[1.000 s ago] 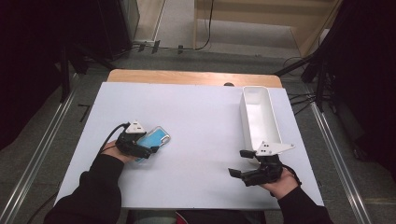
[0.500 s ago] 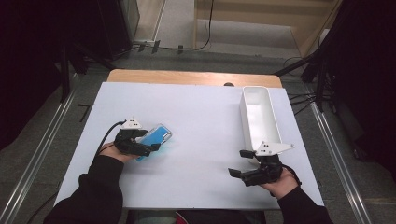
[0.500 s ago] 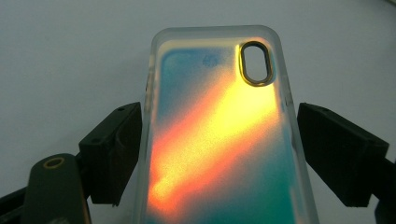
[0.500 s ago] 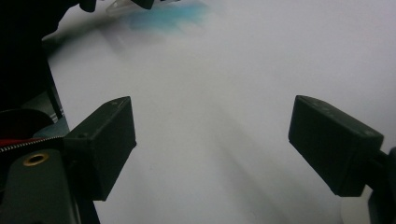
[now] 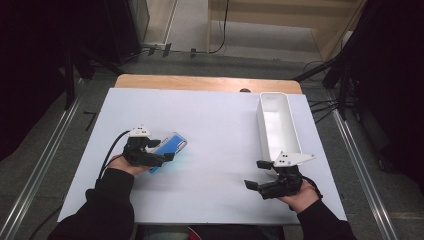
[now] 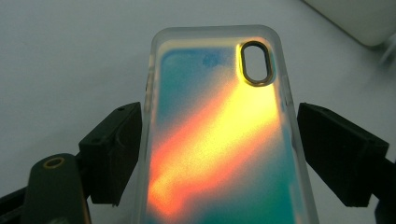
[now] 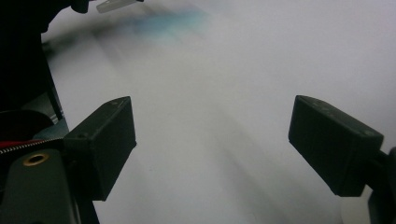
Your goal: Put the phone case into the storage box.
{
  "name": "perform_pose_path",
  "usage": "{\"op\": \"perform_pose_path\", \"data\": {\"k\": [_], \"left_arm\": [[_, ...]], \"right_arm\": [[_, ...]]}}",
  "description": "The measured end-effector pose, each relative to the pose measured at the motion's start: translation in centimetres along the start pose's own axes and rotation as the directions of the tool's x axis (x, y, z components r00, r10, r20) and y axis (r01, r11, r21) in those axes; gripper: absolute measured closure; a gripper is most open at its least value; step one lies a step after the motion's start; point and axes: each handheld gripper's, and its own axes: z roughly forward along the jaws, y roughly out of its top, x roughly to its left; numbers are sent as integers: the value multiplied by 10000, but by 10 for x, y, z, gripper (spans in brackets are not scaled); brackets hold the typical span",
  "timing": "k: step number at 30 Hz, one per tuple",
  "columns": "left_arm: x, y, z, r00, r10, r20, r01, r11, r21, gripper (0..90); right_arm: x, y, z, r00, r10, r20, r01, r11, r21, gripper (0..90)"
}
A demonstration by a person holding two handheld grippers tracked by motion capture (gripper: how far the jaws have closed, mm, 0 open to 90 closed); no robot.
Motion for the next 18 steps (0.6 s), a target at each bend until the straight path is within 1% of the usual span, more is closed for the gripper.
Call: {"op": "perform_pose_path", "data": {"k": [2,7,8,10,12,13,14,15,17,18], "left_arm": [[-3,1,0,10000,-30,80,31,9999,-103,162],[-13,3,1,9999,-87,144,90,9998,-176,162],[-14,3,1,9998,-170,142,173,9996,-230,162],[-16,3,2,9991,-323,285,331,9991,-276,162],[-18,3,2,9986,-441,280,450,9985,-326,162],[-18,3,3,9986,-459,248,468,9982,-376,162],[-19,4,2,9984,-497,258,506,9980,-388,162],[-19,4,3,9984,-500,268,511,9978,-429,162],[-20,4,2,9972,-699,283,713,9960,-542,162],[-21,4,2,9970,-728,244,742,9954,-606,162]], "right_arm": [[0,0,0,10000,75,30,-75,10000,23,136],[-1,0,0,9999,141,19,-141,9999,-27,136],[-1,0,0,9999,120,38,-120,9999,-24,136],[-1,0,0,9999,129,10,-129,9999,-2,136],[-1,0,-1,10000,43,21,-42,9999,-139,136],[-1,0,-1,10000,78,-24,-78,9998,-171,136],[-1,1,-1,9998,194,-35,-195,9997,-145,136],[-1,1,-1,9998,195,-6,-195,9997,-134,136],[-1,1,-1,9999,130,65,-130,9998,-117,136],[-2,1,-1,9999,121,121,-120,9999,-88,136]]}}
